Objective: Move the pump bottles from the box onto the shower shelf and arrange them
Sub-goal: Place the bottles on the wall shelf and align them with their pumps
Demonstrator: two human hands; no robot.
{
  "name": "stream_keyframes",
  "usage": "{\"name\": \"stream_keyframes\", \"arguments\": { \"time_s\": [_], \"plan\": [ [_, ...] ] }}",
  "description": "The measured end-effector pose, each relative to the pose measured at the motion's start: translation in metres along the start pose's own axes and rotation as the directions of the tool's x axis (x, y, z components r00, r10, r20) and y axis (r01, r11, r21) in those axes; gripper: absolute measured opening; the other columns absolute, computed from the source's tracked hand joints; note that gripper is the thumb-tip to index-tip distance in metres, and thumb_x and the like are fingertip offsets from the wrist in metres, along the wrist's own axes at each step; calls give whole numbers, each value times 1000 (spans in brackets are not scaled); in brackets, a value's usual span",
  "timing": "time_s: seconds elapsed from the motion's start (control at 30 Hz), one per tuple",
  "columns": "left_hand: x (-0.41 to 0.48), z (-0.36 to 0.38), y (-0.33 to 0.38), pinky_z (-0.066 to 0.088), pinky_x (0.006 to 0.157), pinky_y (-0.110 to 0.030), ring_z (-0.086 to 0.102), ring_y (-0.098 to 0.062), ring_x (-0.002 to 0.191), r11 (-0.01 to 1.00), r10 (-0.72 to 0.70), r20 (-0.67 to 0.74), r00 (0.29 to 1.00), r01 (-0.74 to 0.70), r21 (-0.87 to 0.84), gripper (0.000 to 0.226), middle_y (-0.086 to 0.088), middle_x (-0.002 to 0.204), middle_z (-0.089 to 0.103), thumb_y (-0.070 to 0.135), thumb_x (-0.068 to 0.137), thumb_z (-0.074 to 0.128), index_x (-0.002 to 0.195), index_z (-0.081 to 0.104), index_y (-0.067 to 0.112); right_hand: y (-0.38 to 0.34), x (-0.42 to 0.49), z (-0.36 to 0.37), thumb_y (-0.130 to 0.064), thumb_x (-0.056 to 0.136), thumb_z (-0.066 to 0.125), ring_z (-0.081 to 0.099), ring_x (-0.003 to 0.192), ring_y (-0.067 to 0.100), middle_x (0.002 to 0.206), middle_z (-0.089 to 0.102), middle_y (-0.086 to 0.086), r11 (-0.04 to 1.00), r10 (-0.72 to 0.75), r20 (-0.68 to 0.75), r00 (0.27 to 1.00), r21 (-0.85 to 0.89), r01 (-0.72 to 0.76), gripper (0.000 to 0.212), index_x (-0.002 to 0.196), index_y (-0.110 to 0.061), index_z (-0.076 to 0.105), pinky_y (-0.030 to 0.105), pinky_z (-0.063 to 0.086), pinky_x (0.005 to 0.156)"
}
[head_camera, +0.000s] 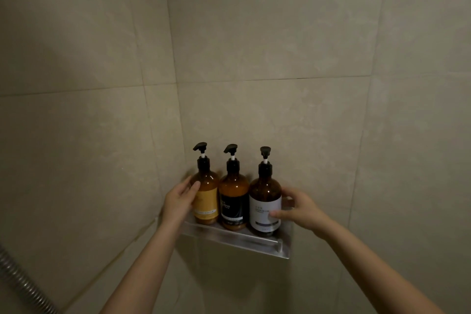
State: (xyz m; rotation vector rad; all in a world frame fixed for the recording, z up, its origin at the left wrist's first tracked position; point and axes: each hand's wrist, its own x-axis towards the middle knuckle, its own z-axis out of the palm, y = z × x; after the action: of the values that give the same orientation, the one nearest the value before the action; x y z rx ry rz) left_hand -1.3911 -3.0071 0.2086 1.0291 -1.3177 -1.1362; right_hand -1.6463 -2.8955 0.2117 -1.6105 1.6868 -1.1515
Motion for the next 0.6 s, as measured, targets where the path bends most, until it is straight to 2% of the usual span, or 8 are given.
{"name": "stream_keyframes", "arguments": {
  "time_s": [0.17,0.3,0.4,0.47,0.5,0.57,0.6],
  "plan": [
    [0,-3,1,44,92,-36,50,-24,122,1000,-18,17,1000,19,-12,51,-9,137,51,24,87,59,135,45,16,1,-2,0,-14,73,78,61,107,14,120,64,-1,1000,-13,-2,1000,22,13,62,130,-17,53,34,51,92],
    [-2,-4,3,44,93,-36,49,-23,122,1000,-23,29,999,24,-12,51,-9,137,51,23,88,58,136,43,15,1,-2,-1,-16,72,79,60,104,11,118,63,-4,1000,-13,10,1000,21,13,65,131,-18,52,24,50,85],
    [-5,-3,6,41,100,-36,45,-23,128,999,12,32,999,-14,44,53,-11,140,47,20,88,58,138,41,11,-4,-1,-11,-15,70,80,58,111,17,124,59,0,998,-5,69,998,-55,9,74,136,-20,46,34,49,94],
    [-11,-1,6,38,102,-33,43,-22,130,987,76,-23,997,-72,142,56,-12,143,44,20,88,59,139,39,9,-12,1,-24,-8,73,76,58,112,20,122,59,5,999,-26,-4,1000,-29,26,71,136,-19,45,32,50,92],
    [-17,1,5,39,100,-31,45,-21,129,976,130,-86,988,-112,189,56,-11,142,46,21,87,60,138,40,9,-17,2,-32,-6,76,73,59,110,20,120,60,6,998,-60,-78,995,13,61,62,132,-19,49,29,51,88],
    [-33,8,5,44,90,-24,54,-16,117,935,293,-229,928,-228,272,46,-4,130,57,24,85,61,129,50,17,-33,4,-48,-7,82,66,62,102,17,112,64,5,982,-140,-223,965,92,163,40,118,-23,60,18,52,76],
    [-43,14,6,46,83,-21,58,-11,109,905,379,-253,890,-298,305,39,5,121,60,26,84,61,122,53,26,-41,5,-54,-9,84,65,63,97,15,108,66,4,969,-175,-260,950,125,213,31,111,-25,63,15,52,71]
  ]
}}
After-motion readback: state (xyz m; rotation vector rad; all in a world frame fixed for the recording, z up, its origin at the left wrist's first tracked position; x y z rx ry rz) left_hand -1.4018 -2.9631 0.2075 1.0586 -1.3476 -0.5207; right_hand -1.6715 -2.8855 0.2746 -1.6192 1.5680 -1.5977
